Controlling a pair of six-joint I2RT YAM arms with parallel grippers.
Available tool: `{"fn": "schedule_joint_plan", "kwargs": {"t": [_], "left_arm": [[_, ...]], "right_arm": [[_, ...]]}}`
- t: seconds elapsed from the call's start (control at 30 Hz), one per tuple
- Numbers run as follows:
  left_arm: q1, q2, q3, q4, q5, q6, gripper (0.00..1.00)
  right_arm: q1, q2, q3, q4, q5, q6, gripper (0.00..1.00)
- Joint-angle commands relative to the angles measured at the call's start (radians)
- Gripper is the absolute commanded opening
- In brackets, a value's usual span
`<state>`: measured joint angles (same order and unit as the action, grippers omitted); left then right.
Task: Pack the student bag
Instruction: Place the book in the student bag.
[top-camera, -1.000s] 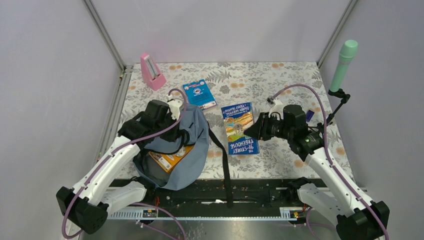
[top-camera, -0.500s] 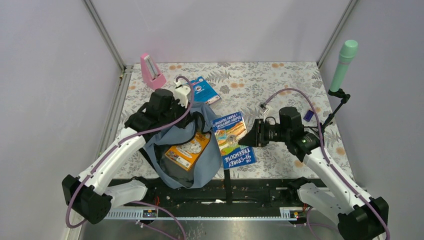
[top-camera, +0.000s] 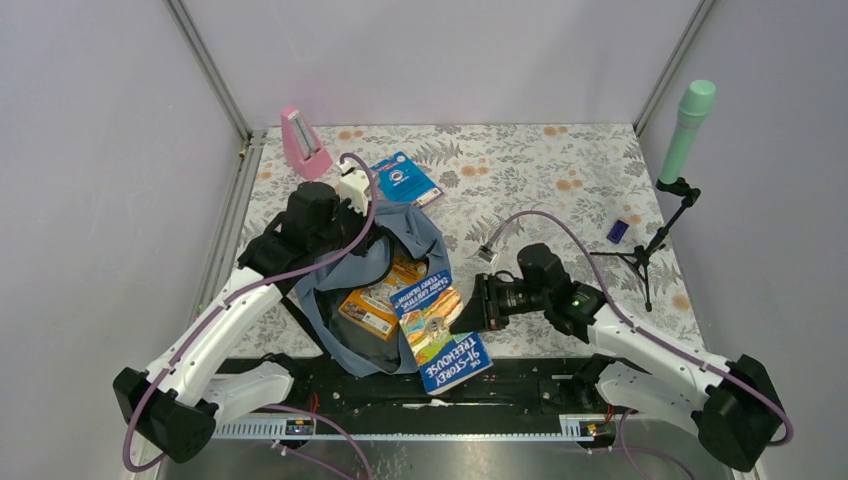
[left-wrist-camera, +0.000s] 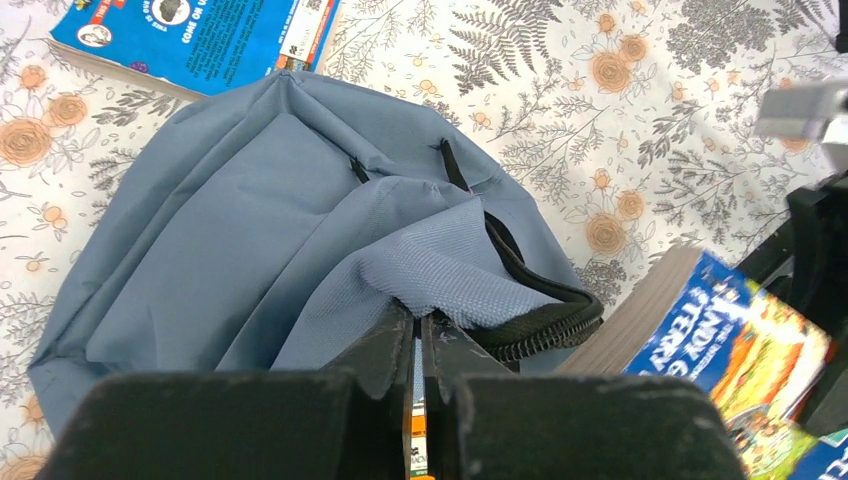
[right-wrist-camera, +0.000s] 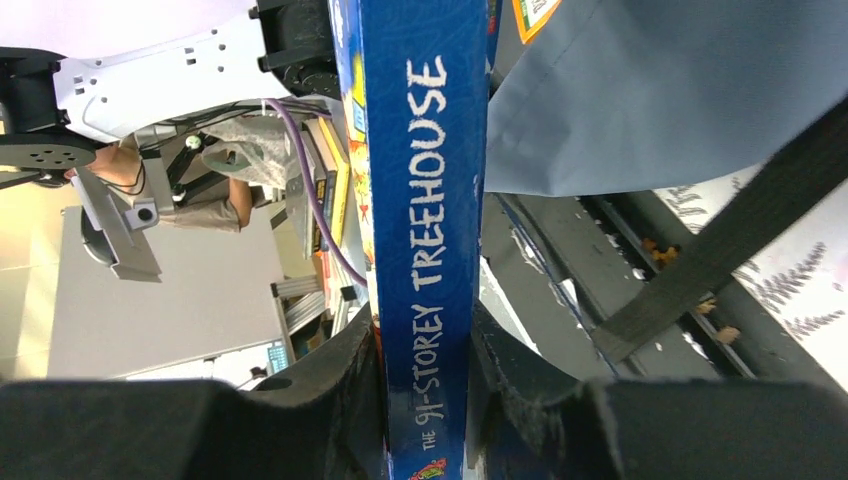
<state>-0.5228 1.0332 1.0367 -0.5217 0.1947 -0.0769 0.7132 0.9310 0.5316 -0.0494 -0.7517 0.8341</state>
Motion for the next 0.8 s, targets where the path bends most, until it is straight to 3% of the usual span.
{"fn": "schedule_joint_plan", "kwargs": {"t": [0.0, 0.13, 0.3, 0.47, 0.63, 0.77], "left_arm": [[-0.003, -0.013, 0.046, 0.132, 0.053, -0.062, 0.00], [-0.003, -0.023, 0.043, 0.132, 0.065, -0.081, 0.00], [-0.003, -0.035, 0.040, 0.124, 0.040, -0.070, 0.00], [-0.003, -0.038, 0.037, 0.123, 0.039, -0.070, 0.00], [-0.003, -0.048, 0.037, 0.123, 0.045, -0.070, 0.00], [-0.003, -0.059, 0.034, 0.127, 0.053, -0.070, 0.00]], "right_arm": [[0.079, 0.054, 0.019, 0.242, 0.037, 0.129, 0.00], [0.103, 0.099, 0.025, 0.367, 0.071, 0.209, 0.00], [0.116, 0.216, 0.031, 0.333, 0.146, 0.265, 0.00], [0.129, 0.317, -0.023, 0.517, 0.193, 0.430, 0.00], [0.138, 0.317, 0.011, 0.376, 0.347, 0.473, 0.00], [0.138, 0.306, 0.011, 0.371, 0.476, 0.555, 0.00]]}}
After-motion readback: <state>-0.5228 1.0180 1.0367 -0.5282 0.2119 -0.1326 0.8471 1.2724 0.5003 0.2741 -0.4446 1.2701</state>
